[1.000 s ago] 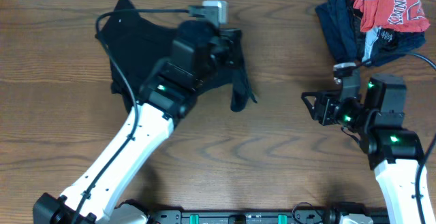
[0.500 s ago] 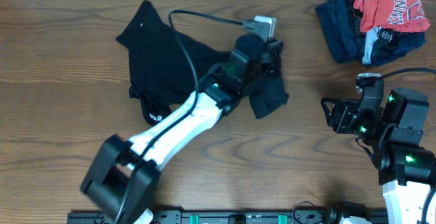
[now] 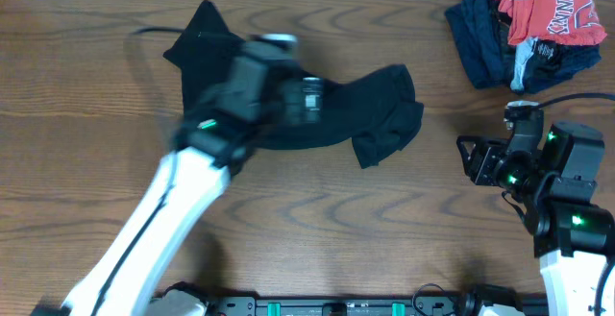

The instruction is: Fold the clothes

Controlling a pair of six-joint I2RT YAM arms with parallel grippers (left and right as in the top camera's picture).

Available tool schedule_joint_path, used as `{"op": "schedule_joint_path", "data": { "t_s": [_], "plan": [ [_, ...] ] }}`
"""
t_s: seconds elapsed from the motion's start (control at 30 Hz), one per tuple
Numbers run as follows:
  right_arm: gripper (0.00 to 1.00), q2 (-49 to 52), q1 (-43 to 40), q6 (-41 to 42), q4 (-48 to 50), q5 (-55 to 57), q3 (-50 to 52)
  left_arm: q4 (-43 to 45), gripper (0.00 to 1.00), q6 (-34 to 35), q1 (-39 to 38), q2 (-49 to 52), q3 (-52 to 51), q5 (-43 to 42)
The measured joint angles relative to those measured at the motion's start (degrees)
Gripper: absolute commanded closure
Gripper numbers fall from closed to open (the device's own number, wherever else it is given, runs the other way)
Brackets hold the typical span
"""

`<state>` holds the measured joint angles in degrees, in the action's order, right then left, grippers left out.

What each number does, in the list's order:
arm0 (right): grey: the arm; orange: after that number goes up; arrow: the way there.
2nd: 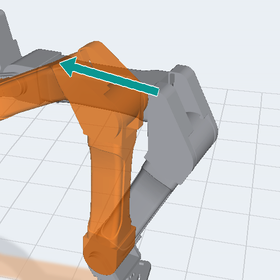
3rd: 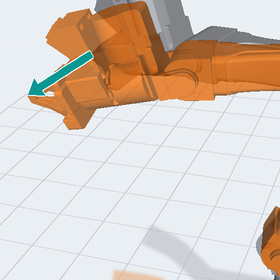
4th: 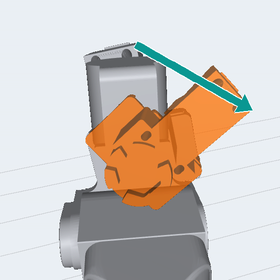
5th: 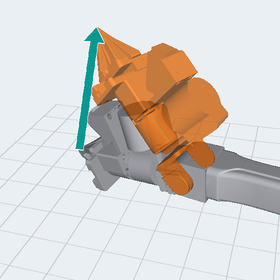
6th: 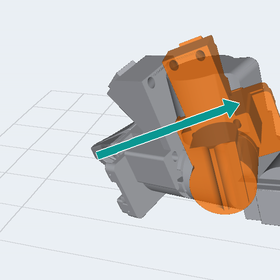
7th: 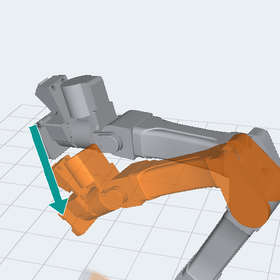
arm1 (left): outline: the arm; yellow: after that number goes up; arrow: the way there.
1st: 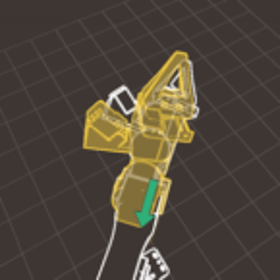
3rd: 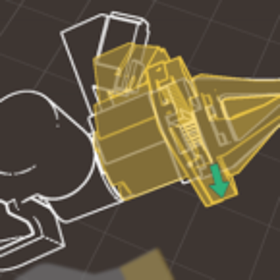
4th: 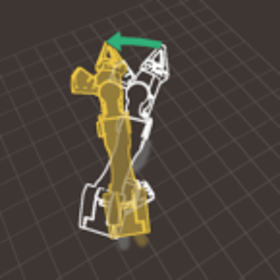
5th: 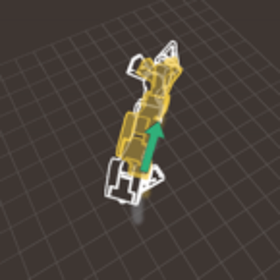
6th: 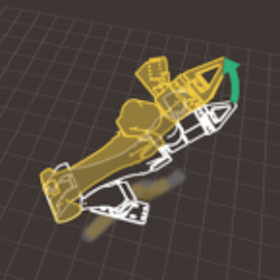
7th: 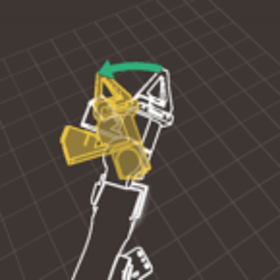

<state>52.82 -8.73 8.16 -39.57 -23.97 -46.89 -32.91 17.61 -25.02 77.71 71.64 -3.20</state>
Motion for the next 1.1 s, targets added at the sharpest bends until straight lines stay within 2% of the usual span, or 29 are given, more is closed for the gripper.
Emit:
{"op": "schedule_joint_path", "data": {
  "t_s": [0.17,0.37,0.53,0.7,1.0,1.1],
  "plan": [
    [0.46,5.5,3.8,0.5,2.1,0.4,0.0,-13.4,0.02,-0.1,7.5,-7.9,0.5,2.6],
    [0.41,13.6,12.4,0.5,6.4,0.9,0.0,-16.2,0.02,0.9,13.5,-4.0,-2.8,4.8],
    [0.38,19.6,18.4,0.6,7.6,3.5,0.0,-13.4,0.02,3.6,18.3,1.1,-8.9,7.1],
    [0.38,23.5,22.3,0.6,10.3,6.1,0.0,-6.2,0.02,4.5,23.0,7.4,-12.9,8.2],
    [0.40,26.4,23.7,0.6,12.8,8.2,0.0,0.5,0.01,5.3,24.2,19.1,-13.1,7.6],
    [0.43,26.5,23.7,0.6,12.8,8.7,0.0,1.4,0.11,5.9,24.2,22.4,-13.1,6.4]
  ]
}}
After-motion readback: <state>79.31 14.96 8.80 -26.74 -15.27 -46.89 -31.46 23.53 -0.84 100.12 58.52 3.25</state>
